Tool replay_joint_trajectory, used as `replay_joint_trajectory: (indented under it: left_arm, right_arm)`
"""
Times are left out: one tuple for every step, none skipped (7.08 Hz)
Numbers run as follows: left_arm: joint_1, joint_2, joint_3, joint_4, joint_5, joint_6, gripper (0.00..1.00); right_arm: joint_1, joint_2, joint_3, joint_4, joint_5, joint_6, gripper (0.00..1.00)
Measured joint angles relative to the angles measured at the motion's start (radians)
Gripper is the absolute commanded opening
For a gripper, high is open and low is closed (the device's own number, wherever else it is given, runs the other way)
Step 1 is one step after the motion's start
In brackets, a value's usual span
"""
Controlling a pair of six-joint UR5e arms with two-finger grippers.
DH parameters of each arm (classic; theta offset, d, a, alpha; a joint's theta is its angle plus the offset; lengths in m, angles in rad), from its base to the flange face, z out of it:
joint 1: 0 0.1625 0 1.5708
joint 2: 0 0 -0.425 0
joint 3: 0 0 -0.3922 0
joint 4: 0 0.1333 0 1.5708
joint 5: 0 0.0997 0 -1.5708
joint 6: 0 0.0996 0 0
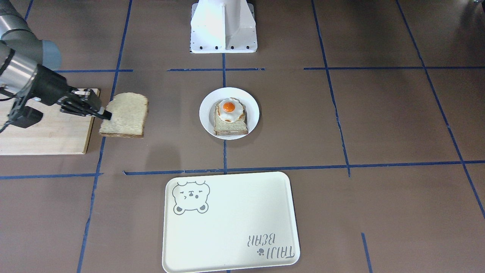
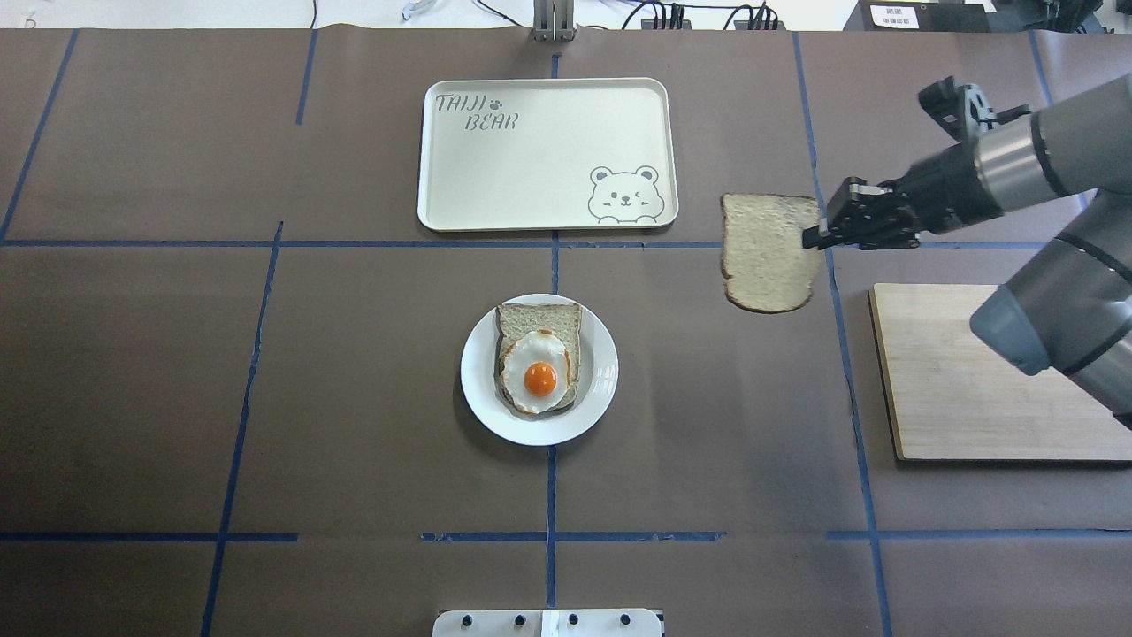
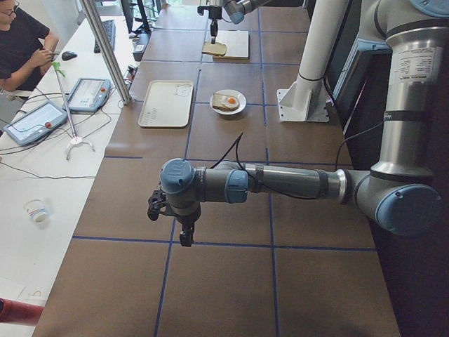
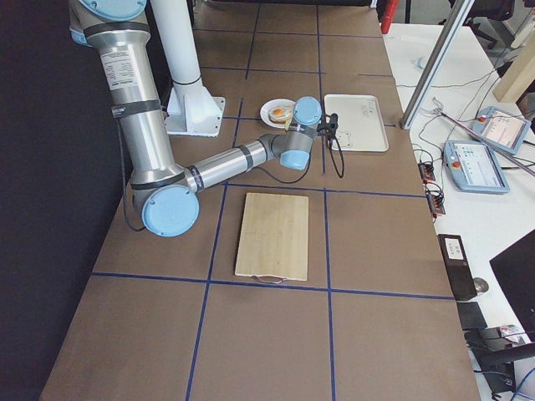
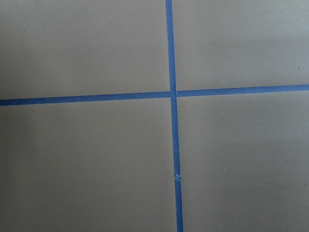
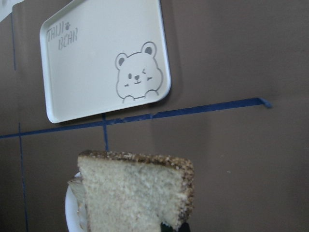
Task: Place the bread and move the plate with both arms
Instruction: 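Lift the bread slice with the right gripper and carry it over the plate, then lower the bread onto the egg-topped slice and open the right gripper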
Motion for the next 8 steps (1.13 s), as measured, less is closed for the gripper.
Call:
replay_joint_trajectory:
  left_arm:
    - [0.0, 0.0, 0.005, -0.001, 0.0, 0.001, 1.0]
    - [0.001, -0.001, 0.009, -0.001, 0.0, 0.001, 1.0]
    - [0.001, -0.001, 0.011, -0.001, 0.0, 0.001, 1.0]
    - [0.001, -0.001, 0.013, -0.001, 0.0, 0.001, 1.0]
    - [0.001, -0.001, 0.014, -0.002, 0.0, 0.001, 1.0]
    - [0.001, -0.001, 0.014, -0.002, 0.0, 0.001, 1.0]
    - [0.001, -0.001, 0.015, -0.001, 0.0, 0.001, 1.0]
    - [0.001, -0.001, 0.015, -0.001, 0.0, 0.001, 1.0]
  right_arm:
    - [-0.113, 0.073, 0.0, 0.001, -0.128, 0.083, 0.0]
    - [-0.213, 0.119, 0.0, 0.0, -0.245, 0.115, 0.0]
    - [-0.284, 0.148, -0.009, -0.005, -0.327, 0.123, 0.0]
    - [-0.315, 0.17, -0.033, -0.01, -0.363, 0.115, 0.0]
    - [-0.328, 0.192, -0.07, -0.011, -0.377, 0.088, 0.0]
    - [-0.335, 0.205, -0.103, -0.012, -0.381, 0.064, 0.0]
    - [-0.345, 0.212, -0.125, -0.014, -0.383, 0.053, 0.0]
    - [-0.355, 0.215, -0.141, -0.015, -0.385, 0.048, 0.0]
